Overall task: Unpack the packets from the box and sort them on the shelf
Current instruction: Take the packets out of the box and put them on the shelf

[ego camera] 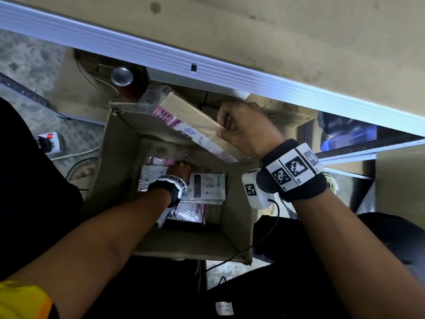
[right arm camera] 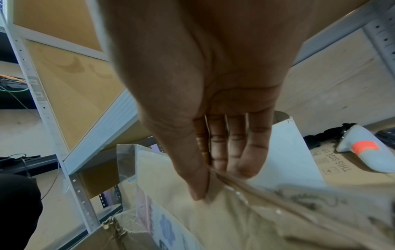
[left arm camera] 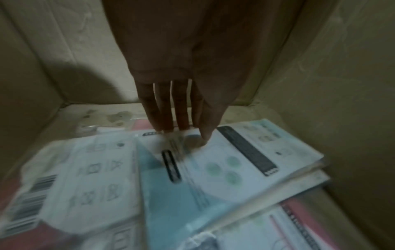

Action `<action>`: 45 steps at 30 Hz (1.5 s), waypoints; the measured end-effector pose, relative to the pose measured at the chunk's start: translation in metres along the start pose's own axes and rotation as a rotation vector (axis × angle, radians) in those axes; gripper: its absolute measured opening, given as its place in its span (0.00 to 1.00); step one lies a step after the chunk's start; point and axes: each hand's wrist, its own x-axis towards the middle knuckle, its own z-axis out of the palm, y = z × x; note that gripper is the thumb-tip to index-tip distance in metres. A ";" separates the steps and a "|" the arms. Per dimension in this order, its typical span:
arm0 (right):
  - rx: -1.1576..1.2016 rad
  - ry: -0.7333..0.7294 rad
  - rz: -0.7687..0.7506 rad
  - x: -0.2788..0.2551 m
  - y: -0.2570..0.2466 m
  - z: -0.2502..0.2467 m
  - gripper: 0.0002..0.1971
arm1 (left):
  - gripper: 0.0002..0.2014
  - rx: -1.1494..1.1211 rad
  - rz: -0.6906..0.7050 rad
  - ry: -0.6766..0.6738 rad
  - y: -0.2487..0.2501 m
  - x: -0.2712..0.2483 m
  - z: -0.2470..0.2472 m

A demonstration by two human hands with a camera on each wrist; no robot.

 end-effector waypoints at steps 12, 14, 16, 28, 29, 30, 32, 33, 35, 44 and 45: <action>0.001 -0.006 -0.006 0.002 0.000 0.004 0.07 | 0.22 -0.062 0.080 -0.048 -0.011 -0.005 0.006; 0.005 -0.002 -0.004 0.002 0.001 0.004 0.08 | 0.22 -0.098 0.074 -0.056 -0.011 -0.007 0.005; 0.002 -0.003 -0.004 0.002 0.001 0.004 0.08 | 0.22 -0.129 0.075 -0.074 -0.012 -0.007 0.005; -0.112 -0.001 -0.044 0.006 -0.011 0.003 0.07 | 0.18 -0.320 0.059 -0.269 -0.023 -0.029 -0.027; -0.131 0.002 -0.052 0.006 -0.013 0.004 0.07 | 0.17 -0.325 0.066 -0.270 -0.024 -0.033 -0.032; -0.149 0.007 -0.057 0.007 -0.015 0.004 0.07 | 0.16 -0.322 0.067 -0.264 -0.026 -0.037 -0.037; -0.189 0.016 -0.066 0.007 -0.020 0.007 0.07 | 0.14 -0.334 0.070 -0.232 -0.031 -0.046 -0.048; -0.210 0.020 -0.072 0.006 -0.022 0.008 0.07 | 0.12 -0.333 0.072 -0.203 -0.033 -0.051 -0.053; -0.242 0.028 -0.076 0.004 -0.026 0.010 0.08 | 0.11 -0.315 0.081 -0.144 -0.036 -0.064 -0.062; -0.278 0.108 -0.029 -0.021 -0.044 0.008 0.09 | 0.03 -0.345 0.212 0.106 -0.037 -0.120 -0.108; -0.291 0.118 -0.024 -0.025 -0.047 0.009 0.07 | 0.04 -0.342 0.242 0.136 -0.037 -0.126 -0.115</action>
